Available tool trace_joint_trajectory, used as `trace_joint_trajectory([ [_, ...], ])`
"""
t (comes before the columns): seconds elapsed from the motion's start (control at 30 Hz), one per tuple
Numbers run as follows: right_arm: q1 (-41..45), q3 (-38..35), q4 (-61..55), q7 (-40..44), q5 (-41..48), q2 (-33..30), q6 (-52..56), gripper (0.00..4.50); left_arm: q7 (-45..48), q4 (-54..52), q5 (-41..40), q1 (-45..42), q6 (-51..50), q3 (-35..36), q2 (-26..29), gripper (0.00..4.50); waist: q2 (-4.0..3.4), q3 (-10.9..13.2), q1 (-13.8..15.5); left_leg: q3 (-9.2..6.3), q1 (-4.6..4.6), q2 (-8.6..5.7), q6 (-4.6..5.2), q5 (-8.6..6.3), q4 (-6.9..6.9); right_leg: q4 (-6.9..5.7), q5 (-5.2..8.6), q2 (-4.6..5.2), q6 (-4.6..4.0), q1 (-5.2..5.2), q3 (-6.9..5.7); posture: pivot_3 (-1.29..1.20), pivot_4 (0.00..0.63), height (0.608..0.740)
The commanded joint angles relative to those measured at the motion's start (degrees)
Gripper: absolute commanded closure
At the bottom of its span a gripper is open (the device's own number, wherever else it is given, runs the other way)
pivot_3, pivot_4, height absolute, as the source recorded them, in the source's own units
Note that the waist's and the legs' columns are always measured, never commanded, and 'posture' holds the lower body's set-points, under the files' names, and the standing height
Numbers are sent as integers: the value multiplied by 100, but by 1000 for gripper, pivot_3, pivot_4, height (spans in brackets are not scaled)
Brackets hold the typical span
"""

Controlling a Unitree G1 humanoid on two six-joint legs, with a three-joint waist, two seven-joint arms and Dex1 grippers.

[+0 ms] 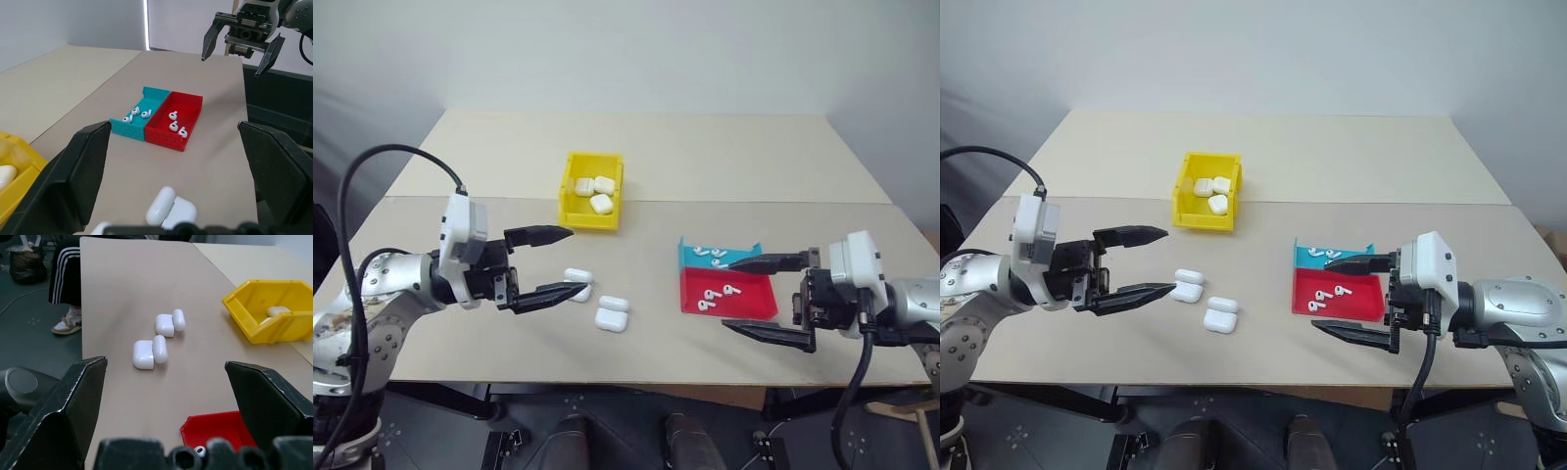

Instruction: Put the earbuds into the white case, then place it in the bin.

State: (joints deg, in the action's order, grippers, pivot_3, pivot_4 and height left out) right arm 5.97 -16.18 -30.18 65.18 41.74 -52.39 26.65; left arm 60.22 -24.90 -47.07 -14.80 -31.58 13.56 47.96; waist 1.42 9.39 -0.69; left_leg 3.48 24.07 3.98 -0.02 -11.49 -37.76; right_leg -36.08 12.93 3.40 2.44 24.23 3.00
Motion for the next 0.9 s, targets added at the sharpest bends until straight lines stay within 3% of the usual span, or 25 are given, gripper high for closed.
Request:
trace_joint_trajectory([
  [0.03, 96, -126, -54, -19, 24, -60, -93, 20, 22, -62, 33, -140, 23, 5, 87, 0, 0, 0, 0, 0, 0, 0, 0, 0, 0, 0, 0, 0, 0, 0, 0, 0, 150, 740],
  [0.4, 222, -57, 33, -149, -12, -49, -64, 20, -67, -139, 244, -29, -198, -72, 381, 0, 0, 0, -2, 0, 0, 0, 0, 0, 0, 0, 2, 0, -4, 0, 0, 0, 150, 740],
  [0.6, 458, 55, 96, -216, -58, -59, -13, 20, -889, -359, 1147, 114, -98, -357, 249, 0, 0, 0, 0, 1, 0, 0, 0, 0, 0, 0, 1, 0, -4, 2, 1, 0, 150, 740],
  [0.7, 402, 33, 21, -294, -38, -47, 46, 20, -1753, -414, 1910, -300, -970, -972, 482, 0, 2, 1, 33, -1, 0, -1, 0, 0, 0, 0, -9, 0, 15, -1, 0, 0, 150, 740],
  [0.77, 337, 39, -39, -359, -43, -22, 57, 20, -1830, -242, 1819, -902, -2141, -1388, 736, 0, 8, 3, 64, -2, 0, -2, 0, 0, -1, -1, -12, 0, 21, 0, -1, 0, 150, 740],
  [0.9, 225, 55, -172, -523, -40, 30, 63, 20, -2024, 160, 1333, -2227, -4427, -1875, 507, 0, 8, 3, 84, -2, 1, -2, 0, 0, -2, -2, -11, -1, 25, 0, -1, 0, 150, 740],
])
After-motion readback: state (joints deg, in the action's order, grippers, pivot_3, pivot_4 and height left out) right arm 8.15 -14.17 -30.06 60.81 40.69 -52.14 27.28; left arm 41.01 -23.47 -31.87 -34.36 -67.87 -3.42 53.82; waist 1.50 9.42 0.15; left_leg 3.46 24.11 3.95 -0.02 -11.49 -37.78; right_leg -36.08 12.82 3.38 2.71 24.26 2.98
